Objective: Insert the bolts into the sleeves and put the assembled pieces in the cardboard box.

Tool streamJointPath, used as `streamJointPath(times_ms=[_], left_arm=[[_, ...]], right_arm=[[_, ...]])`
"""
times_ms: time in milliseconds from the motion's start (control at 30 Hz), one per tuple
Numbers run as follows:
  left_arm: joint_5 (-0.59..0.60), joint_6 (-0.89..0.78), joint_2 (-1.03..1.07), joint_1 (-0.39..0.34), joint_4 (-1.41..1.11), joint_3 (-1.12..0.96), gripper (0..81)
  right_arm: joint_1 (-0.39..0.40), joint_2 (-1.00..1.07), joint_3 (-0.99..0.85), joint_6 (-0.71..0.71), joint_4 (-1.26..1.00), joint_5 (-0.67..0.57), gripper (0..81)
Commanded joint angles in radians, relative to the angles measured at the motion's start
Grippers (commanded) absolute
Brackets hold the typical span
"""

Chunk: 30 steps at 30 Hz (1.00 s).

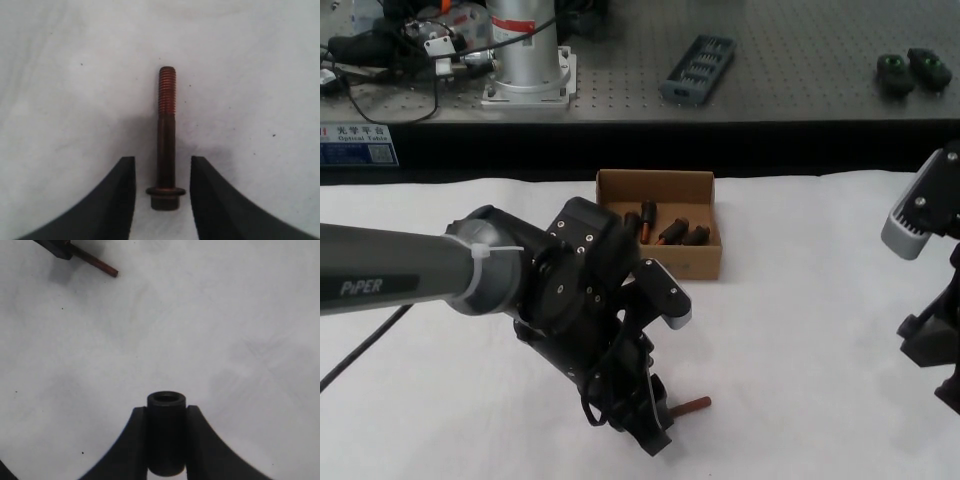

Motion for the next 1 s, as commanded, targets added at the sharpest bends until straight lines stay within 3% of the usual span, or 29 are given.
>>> streamJointPath(times_ms=[0, 400, 467, 600, 667, 800, 967], left_arm=[[0.017, 0.012, 0.001, -0.008, -0.004, -0.010, 27.5], [0.010, 0.027, 0.059, -0.007, 0.002, -0.010, 26.6], [0.010, 0.031, 0.059, -0.007, 0.002, -0.010, 21.3], [0.010, 0.069, 0.059, -0.007, 0.012, -0.010, 3.3], [0.007, 0.102, 0.053, -0.007, 0.022, -0.010, 0.6], [-0.056, 0.252, 0.009, -0.007, 0.089, -0.010, 0.6], [-0.185, 0.610, -0.060, 0.002, 0.201, -0.010, 0.6]], right_arm=[[-0.005, -0.015, 0.001, 0.000, -0.006, -0.018, 2.6], [-0.005, -0.037, 0.004, 0.000, -0.003, -0.018, 2.6], [-0.005, -0.037, 0.004, 0.000, -0.003, -0.018, 2.6], [-0.005, -0.037, 0.004, 0.000, -0.003, -0.018, 2.6], [-0.005, -0.039, 0.004, 0.000, -0.003, -0.018, 2.6], [-0.005, -0.043, 0.004, 0.000, -0.003, -0.018, 2.6], [-0.005, -0.043, 0.004, 0.000, -0.003, -0.018, 2.6]])
